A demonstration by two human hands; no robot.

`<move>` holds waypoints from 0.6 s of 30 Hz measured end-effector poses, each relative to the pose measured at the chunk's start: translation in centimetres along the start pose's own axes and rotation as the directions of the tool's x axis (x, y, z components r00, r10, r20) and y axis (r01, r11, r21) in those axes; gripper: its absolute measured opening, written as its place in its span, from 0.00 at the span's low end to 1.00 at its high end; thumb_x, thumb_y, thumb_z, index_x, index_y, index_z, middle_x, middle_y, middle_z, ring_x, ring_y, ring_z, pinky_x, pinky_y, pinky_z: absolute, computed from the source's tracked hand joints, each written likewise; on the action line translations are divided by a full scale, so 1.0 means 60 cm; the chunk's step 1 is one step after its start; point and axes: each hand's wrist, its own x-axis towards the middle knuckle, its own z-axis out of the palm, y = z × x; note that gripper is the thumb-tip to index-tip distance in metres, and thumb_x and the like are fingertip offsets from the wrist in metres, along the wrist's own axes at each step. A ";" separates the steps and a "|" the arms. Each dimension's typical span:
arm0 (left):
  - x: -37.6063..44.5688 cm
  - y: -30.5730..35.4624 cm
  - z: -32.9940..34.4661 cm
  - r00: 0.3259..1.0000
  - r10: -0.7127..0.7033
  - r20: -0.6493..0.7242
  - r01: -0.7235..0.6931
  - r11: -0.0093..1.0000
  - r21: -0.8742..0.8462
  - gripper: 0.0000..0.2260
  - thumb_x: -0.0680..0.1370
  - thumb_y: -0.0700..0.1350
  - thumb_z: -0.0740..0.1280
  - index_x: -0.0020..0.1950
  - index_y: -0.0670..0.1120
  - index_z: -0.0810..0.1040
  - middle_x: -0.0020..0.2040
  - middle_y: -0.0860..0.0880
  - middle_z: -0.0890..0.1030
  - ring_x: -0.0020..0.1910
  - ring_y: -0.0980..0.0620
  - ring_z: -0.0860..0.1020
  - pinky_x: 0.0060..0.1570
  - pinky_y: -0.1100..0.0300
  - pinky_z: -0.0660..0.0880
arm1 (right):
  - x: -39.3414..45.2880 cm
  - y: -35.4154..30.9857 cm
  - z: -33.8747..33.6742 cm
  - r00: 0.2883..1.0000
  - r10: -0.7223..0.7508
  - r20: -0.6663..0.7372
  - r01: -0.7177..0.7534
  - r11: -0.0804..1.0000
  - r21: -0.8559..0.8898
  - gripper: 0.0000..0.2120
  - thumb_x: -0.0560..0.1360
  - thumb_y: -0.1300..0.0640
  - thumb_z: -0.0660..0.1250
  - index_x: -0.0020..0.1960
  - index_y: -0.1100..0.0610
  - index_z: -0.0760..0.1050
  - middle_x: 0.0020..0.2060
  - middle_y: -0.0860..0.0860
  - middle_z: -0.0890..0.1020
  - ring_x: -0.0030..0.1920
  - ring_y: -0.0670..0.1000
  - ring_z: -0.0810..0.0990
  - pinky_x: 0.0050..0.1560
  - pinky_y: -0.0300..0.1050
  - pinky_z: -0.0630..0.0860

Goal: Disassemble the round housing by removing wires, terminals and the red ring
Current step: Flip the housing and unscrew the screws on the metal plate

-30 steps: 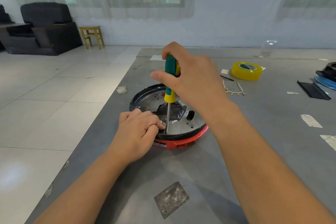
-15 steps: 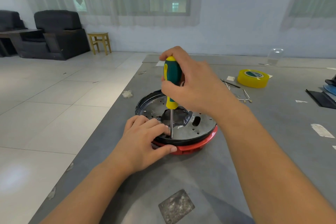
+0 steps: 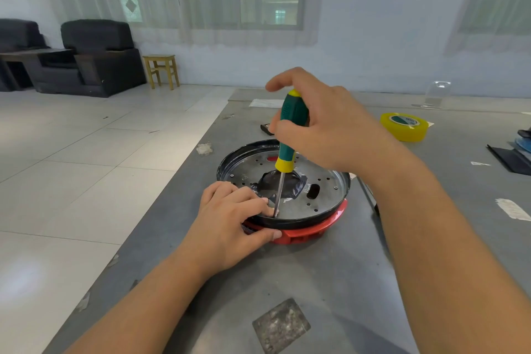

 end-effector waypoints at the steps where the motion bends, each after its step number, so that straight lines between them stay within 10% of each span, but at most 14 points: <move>1: 0.000 -0.001 0.000 1.000 -0.002 -0.004 0.002 1.000 -0.003 0.20 0.71 0.71 0.65 0.52 0.60 0.85 0.52 0.62 0.81 0.53 0.53 0.73 0.66 0.52 0.63 | 0.001 -0.001 0.004 1.000 0.015 0.001 -0.015 1.000 -0.009 0.20 0.76 0.49 0.65 0.66 0.38 0.67 0.40 0.46 0.81 0.37 0.45 0.79 0.40 0.47 0.81; 6: 0.000 -0.001 0.003 1.000 -0.006 -0.005 0.006 1.000 -0.011 0.20 0.71 0.71 0.65 0.52 0.60 0.85 0.50 0.62 0.81 0.53 0.52 0.73 0.65 0.49 0.64 | 0.003 -0.009 0.026 0.988 -0.071 -0.139 0.043 0.980 -0.196 0.18 0.80 0.34 0.60 0.64 0.42 0.69 0.33 0.44 0.71 0.35 0.43 0.72 0.37 0.45 0.71; 10: -0.003 -0.003 0.007 1.000 -0.001 -0.024 0.001 1.000 -0.028 0.19 0.71 0.70 0.66 0.52 0.61 0.84 0.49 0.62 0.80 0.52 0.53 0.73 0.65 0.50 0.63 | 0.000 -0.011 0.030 0.989 -0.084 -0.122 0.067 0.987 -0.144 0.18 0.81 0.43 0.65 0.70 0.40 0.66 0.32 0.44 0.69 0.32 0.43 0.70 0.34 0.39 0.65; 18: -0.002 -0.006 0.007 0.999 0.007 -0.049 -0.009 0.999 -0.045 0.20 0.70 0.71 0.65 0.51 0.61 0.85 0.49 0.62 0.81 0.53 0.53 0.73 0.66 0.57 0.59 | 0.001 0.004 0.001 0.998 0.003 -0.060 0.009 0.980 0.198 0.16 0.74 0.49 0.77 0.59 0.41 0.77 0.53 0.45 0.83 0.49 0.47 0.85 0.53 0.45 0.84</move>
